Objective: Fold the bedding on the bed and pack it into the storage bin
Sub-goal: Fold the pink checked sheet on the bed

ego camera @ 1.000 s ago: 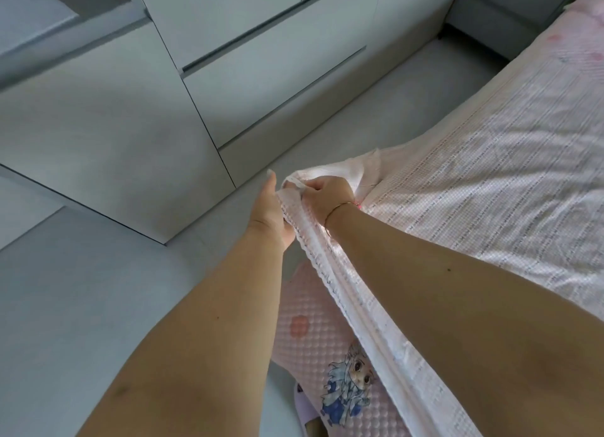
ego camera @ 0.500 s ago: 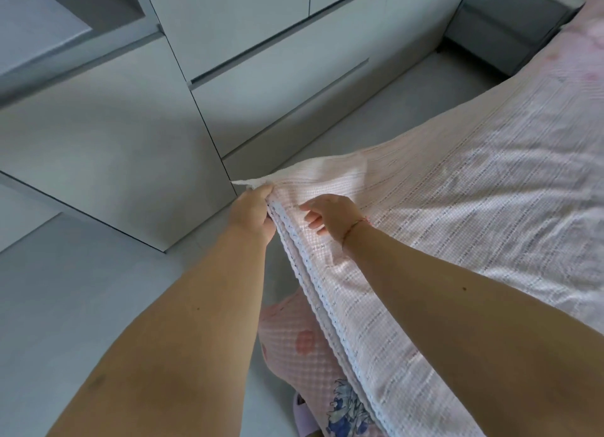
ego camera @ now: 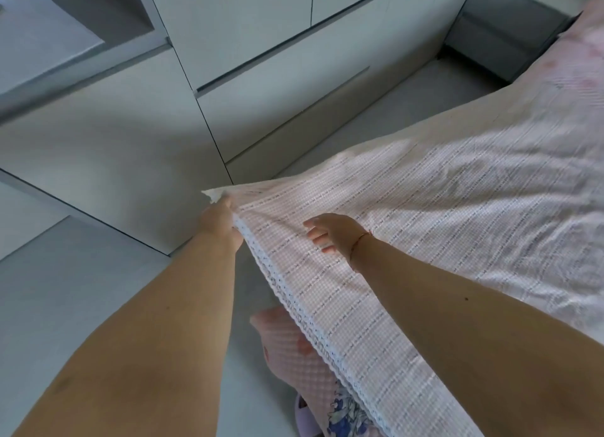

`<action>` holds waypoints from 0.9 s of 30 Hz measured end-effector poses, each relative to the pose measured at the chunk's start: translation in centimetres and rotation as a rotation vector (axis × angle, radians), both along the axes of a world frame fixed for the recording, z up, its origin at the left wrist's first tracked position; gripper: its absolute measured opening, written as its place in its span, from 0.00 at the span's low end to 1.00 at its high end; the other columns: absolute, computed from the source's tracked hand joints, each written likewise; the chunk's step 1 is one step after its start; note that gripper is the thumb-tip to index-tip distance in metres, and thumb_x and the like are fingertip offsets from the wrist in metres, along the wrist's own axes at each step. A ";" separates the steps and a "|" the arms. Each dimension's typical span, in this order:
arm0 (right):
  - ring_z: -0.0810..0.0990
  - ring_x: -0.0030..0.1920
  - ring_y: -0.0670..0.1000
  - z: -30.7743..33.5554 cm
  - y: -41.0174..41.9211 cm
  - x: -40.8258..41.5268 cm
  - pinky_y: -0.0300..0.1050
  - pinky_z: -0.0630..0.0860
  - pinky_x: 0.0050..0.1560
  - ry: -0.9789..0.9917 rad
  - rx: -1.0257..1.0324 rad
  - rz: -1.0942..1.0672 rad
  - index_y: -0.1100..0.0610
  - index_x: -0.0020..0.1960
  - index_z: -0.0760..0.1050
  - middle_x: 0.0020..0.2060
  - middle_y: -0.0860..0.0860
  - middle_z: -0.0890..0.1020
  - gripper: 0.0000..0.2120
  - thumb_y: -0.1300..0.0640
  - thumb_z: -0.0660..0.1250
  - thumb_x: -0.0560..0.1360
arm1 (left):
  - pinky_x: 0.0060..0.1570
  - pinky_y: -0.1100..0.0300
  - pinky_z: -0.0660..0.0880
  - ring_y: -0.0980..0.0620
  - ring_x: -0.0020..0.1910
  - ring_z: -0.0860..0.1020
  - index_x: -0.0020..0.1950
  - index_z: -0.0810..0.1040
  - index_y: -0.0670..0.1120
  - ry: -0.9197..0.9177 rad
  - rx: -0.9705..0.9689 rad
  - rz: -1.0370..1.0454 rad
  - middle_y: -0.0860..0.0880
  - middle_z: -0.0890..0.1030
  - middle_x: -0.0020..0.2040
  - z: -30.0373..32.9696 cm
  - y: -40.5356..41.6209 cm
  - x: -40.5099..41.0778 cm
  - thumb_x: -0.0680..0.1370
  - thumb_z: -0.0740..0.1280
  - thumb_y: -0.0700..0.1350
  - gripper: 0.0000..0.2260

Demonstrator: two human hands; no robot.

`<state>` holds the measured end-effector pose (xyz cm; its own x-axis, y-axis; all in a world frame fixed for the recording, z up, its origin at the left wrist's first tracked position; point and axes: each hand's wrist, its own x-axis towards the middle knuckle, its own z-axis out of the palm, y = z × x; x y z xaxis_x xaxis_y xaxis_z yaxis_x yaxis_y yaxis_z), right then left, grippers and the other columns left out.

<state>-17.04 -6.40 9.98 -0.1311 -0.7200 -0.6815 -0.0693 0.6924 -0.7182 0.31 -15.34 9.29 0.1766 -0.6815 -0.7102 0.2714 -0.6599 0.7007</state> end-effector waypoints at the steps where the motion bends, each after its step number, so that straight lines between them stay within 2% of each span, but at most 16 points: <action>1: 0.77 0.47 0.52 0.2 0.0 -0.2 0.45 0.75 0.46 -0.019 0.002 -0.032 0.63 0.60 0.75 0.46 0.55 0.80 0.14 0.57 0.60 0.79 | 0.43 0.56 0.76 0.47 0.47 0.78 0.55 0.74 0.45 -0.010 -0.026 -0.068 0.47 0.78 0.47 0.1 0.2 -0.5 0.82 0.61 0.44 0.05; 2: 0.77 0.44 0.51 0.5 0.0 -0.4 0.43 0.74 0.43 -0.026 0.005 -0.060 0.63 0.59 0.75 0.43 0.54 0.79 0.13 0.58 0.61 0.79 | 0.42 0.56 0.76 0.47 0.45 0.78 0.53 0.75 0.44 -0.018 -0.119 -0.165 0.45 0.78 0.45 0.3 0.4 -0.9 0.82 0.62 0.44 0.05; 4: 0.76 0.39 0.49 1.1 0.1 -1.1 0.42 0.73 0.40 -0.021 -0.005 -0.119 0.62 0.56 0.76 0.39 0.53 0.78 0.10 0.59 0.60 0.79 | 0.46 0.53 0.77 0.43 0.47 0.80 0.49 0.77 0.43 -0.100 -0.254 -0.303 0.42 0.81 0.47 1.3 1.4 -2.0 0.80 0.65 0.46 0.07; 6: 0.74 0.37 0.49 2.1 0.0 -2.0 0.42 0.71 0.39 -0.011 -0.040 -0.177 0.61 0.51 0.76 0.37 0.53 0.78 0.10 0.59 0.57 0.80 | 0.53 0.44 0.76 0.39 0.49 0.80 0.45 0.79 0.43 -0.088 -0.268 -0.453 0.37 0.81 0.48 1.1 2.1 -2.7 0.74 0.72 0.56 0.16; 7: 0.74 0.36 0.49 2.3 0.0 -2.2 0.42 0.70 0.37 -0.010 -0.059 -0.204 0.60 0.49 0.75 0.36 0.53 0.77 0.10 0.58 0.56 0.80 | 0.53 0.40 0.76 0.38 0.47 0.80 0.44 0.79 0.41 -0.116 -0.243 -0.505 0.36 0.81 0.47 0.1 2.4 -2.8 0.68 0.75 0.61 0.23; 8: 0.73 0.35 0.49 3.6 0.5 -2.9 0.41 0.70 0.36 0.010 -0.090 -0.222 0.59 0.48 0.75 0.36 0.52 0.77 0.10 0.57 0.56 0.80 | 0.51 0.40 0.76 0.40 0.43 0.79 0.42 0.79 0.41 -0.126 -0.244 -0.576 0.38 0.80 0.44 0.9 3.2 -3.2 0.64 0.77 0.62 0.25; 10: 0.73 0.35 0.48 4.3 0.3 -3.3 0.41 0.69 0.35 0.045 -0.119 -0.232 0.58 0.49 0.74 0.36 0.51 0.75 0.11 0.54 0.55 0.81 | 0.44 0.49 0.72 0.46 0.40 0.74 0.39 0.77 0.42 -0.105 -0.277 -0.591 0.42 0.76 0.40 2.5 4.8 -3.8 0.64 0.77 0.51 0.16; 11: 0.73 0.35 0.48 5.0 0.5 -3.7 0.41 0.70 0.35 0.061 -0.139 -0.237 0.58 0.51 0.73 0.35 0.51 0.75 0.11 0.53 0.55 0.81 | 0.45 0.51 0.71 0.46 0.41 0.74 0.42 0.78 0.42 -0.074 -0.286 -0.599 0.42 0.77 0.40 3.5 5.9 -4.4 0.65 0.76 0.45 0.12; 13: 0.73 0.36 0.48 6.5 1.2 -4.1 0.43 0.71 0.37 0.076 -0.161 -0.230 0.57 0.57 0.72 0.36 0.50 0.74 0.13 0.51 0.54 0.82 | 0.50 0.51 0.74 0.46 0.44 0.77 0.48 0.80 0.39 0.018 -0.289 -0.654 0.42 0.80 0.43 4.8 7.9 -5.3 0.64 0.75 0.39 0.14; 15: 0.74 0.37 0.48 8.0 2.1 -4.5 0.44 0.72 0.39 0.102 -0.163 -0.187 0.55 0.61 0.70 0.36 0.51 0.74 0.14 0.50 0.52 0.82 | 0.51 0.54 0.72 0.47 0.46 0.77 0.49 0.81 0.41 0.039 -0.309 -0.706 0.43 0.80 0.45 5.7 9.5 -6.1 0.66 0.74 0.38 0.13; 18: 0.71 0.33 0.48 9.6 3.9 -5.0 0.43 0.71 0.36 0.145 -0.141 -0.085 0.56 0.62 0.70 0.35 0.51 0.72 0.16 0.52 0.48 0.83 | 0.45 0.59 0.68 0.50 0.42 0.75 0.45 0.80 0.43 -0.050 -0.352 -0.701 0.45 0.79 0.41 6.8 11.9 -7.3 0.74 0.71 0.38 0.02; 22: 0.67 0.30 0.50 10.3 6.7 -6.1 0.42 0.68 0.34 0.092 -0.132 -0.117 0.55 0.59 0.72 0.31 0.52 0.68 0.21 0.45 0.47 0.82 | 0.42 0.55 0.66 0.49 0.39 0.71 0.40 0.77 0.44 -0.127 -0.420 -0.786 0.44 0.75 0.38 8.3 15.5 -8.0 0.72 0.75 0.44 0.08; 24: 0.69 0.33 0.50 10.9 8.4 -6.8 0.41 0.69 0.35 0.120 -0.126 -0.073 0.55 0.63 0.72 0.34 0.53 0.70 0.23 0.44 0.45 0.82 | 0.39 0.57 0.65 0.50 0.36 0.69 0.36 0.77 0.46 -0.195 -0.473 -0.859 0.46 0.74 0.35 9.2 17.6 -8.2 0.72 0.75 0.42 0.09; 27: 0.72 0.37 0.51 11.5 11.0 -8.2 0.39 0.70 0.33 0.212 -0.053 0.020 0.54 0.69 0.67 0.45 0.55 0.72 0.26 0.41 0.43 0.81 | 0.32 0.63 0.62 0.56 0.29 0.66 0.34 0.77 0.49 -0.277 -0.571 -0.969 0.55 0.71 0.28 10.9 21.2 -9.0 0.72 0.74 0.39 0.11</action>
